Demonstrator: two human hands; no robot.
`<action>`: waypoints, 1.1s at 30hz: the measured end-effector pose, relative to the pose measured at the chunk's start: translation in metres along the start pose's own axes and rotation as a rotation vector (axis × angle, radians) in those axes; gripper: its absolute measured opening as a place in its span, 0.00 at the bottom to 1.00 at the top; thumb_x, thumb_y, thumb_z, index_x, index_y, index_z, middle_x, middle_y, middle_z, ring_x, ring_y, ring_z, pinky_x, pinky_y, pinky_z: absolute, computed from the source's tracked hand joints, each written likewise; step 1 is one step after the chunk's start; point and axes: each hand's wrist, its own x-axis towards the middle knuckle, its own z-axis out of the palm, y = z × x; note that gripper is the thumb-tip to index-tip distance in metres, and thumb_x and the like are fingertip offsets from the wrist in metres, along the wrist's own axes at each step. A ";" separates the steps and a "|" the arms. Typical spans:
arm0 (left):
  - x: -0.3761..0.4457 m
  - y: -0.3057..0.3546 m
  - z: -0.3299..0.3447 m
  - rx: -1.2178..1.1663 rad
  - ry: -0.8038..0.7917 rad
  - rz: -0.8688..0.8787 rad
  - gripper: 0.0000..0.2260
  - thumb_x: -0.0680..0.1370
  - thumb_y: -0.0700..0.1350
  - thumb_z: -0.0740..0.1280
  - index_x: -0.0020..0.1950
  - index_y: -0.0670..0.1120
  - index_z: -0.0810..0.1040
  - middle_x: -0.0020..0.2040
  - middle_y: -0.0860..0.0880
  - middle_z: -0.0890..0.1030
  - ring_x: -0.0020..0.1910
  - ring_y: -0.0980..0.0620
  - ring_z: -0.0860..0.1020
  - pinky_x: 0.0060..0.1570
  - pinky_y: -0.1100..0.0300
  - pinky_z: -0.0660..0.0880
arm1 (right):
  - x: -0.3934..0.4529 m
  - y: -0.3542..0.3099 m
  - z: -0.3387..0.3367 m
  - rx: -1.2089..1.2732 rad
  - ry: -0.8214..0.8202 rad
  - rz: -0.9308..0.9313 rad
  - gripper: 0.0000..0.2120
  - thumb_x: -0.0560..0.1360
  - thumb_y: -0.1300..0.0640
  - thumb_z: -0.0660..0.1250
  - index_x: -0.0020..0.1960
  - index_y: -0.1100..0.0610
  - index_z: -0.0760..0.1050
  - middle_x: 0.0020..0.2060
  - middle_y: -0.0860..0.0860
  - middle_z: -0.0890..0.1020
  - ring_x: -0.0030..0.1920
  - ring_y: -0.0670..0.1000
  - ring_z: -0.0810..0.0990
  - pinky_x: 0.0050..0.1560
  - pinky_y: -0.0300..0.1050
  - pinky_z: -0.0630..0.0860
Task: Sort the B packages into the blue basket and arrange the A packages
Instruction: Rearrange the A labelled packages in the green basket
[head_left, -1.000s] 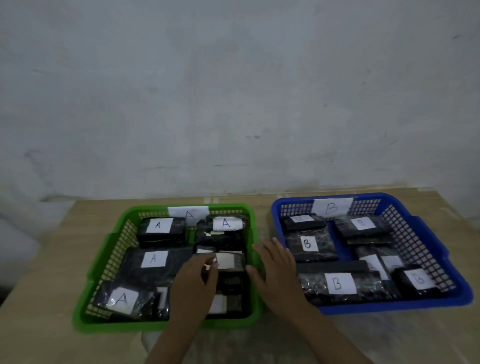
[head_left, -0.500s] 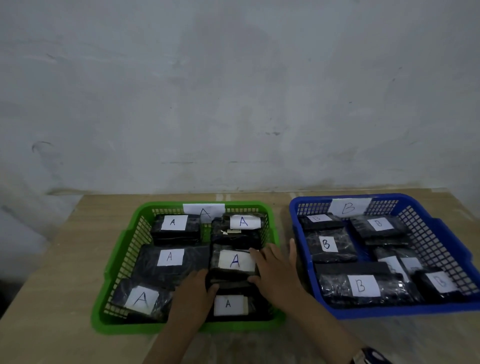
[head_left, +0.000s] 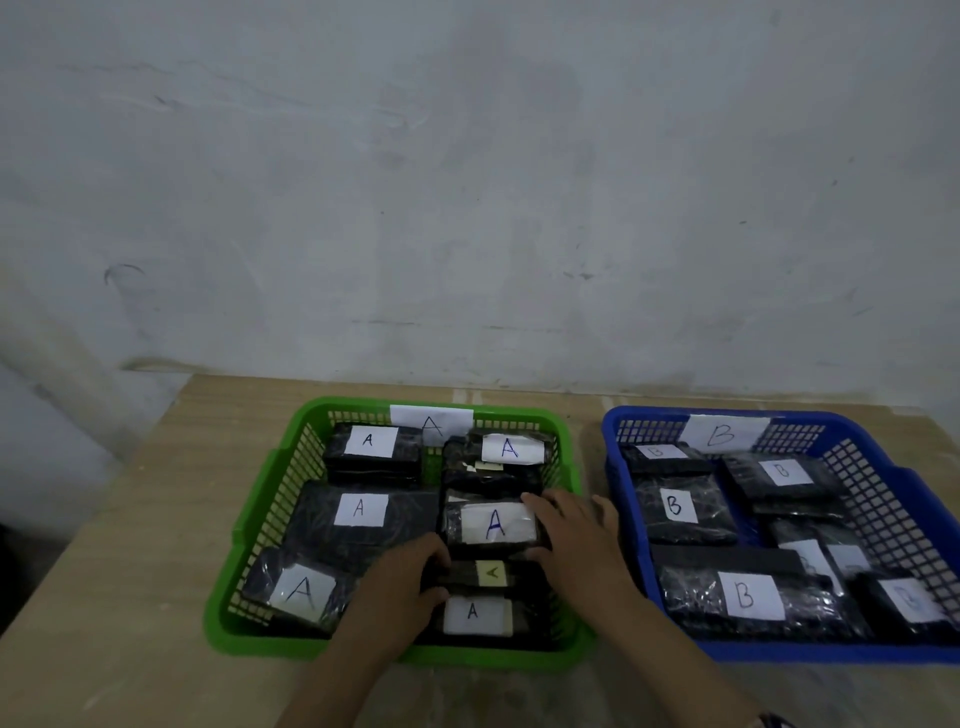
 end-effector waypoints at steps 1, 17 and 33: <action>0.001 -0.002 0.000 0.012 0.027 0.008 0.08 0.73 0.40 0.68 0.47 0.51 0.72 0.51 0.52 0.77 0.50 0.55 0.73 0.47 0.66 0.68 | 0.000 0.000 -0.001 0.013 -0.002 -0.007 0.27 0.76 0.50 0.61 0.71 0.47 0.55 0.69 0.47 0.62 0.71 0.47 0.57 0.71 0.51 0.43; 0.011 -0.003 0.003 0.209 -0.064 0.143 0.11 0.77 0.41 0.61 0.56 0.47 0.79 0.59 0.50 0.74 0.59 0.53 0.70 0.58 0.65 0.67 | -0.001 -0.001 -0.005 -0.082 -0.121 -0.065 0.24 0.77 0.56 0.58 0.70 0.49 0.56 0.68 0.49 0.66 0.70 0.51 0.57 0.70 0.58 0.44; -0.026 -0.038 -0.067 0.114 0.454 -0.056 0.06 0.71 0.33 0.68 0.46 0.40 0.81 0.43 0.42 0.81 0.42 0.42 0.77 0.40 0.54 0.73 | -0.004 -0.074 0.010 0.125 0.015 -0.222 0.19 0.79 0.49 0.52 0.69 0.49 0.61 0.71 0.45 0.62 0.73 0.46 0.50 0.71 0.51 0.39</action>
